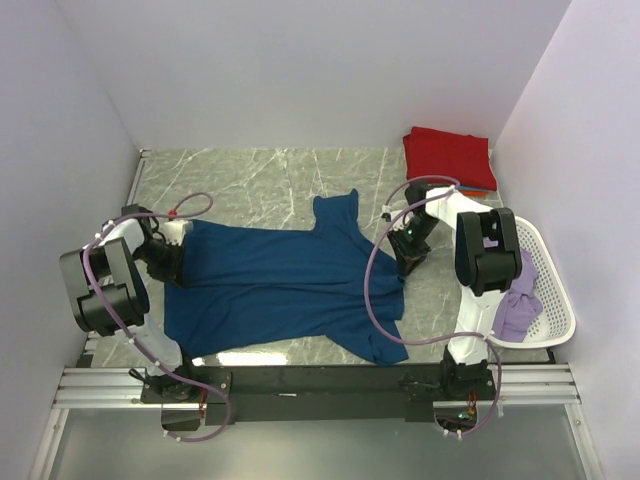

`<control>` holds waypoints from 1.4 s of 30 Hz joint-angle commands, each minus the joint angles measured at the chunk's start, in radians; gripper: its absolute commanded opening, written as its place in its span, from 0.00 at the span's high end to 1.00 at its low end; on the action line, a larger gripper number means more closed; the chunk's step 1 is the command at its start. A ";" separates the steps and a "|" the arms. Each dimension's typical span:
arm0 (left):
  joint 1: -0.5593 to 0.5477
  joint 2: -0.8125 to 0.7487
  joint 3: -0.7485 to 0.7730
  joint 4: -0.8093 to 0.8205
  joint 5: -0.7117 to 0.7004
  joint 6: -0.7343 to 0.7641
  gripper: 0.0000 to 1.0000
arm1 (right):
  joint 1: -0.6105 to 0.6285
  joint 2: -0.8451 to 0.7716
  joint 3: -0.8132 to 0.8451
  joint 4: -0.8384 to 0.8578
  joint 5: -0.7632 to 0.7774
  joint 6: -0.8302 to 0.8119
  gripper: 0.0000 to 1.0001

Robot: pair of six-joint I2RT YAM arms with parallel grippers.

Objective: Fold and stack the t-shirts
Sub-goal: Flatten the tshirt out

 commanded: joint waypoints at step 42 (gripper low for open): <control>0.019 0.196 0.436 0.092 0.202 -0.234 0.48 | 0.157 0.523 0.928 0.342 0.203 0.590 0.43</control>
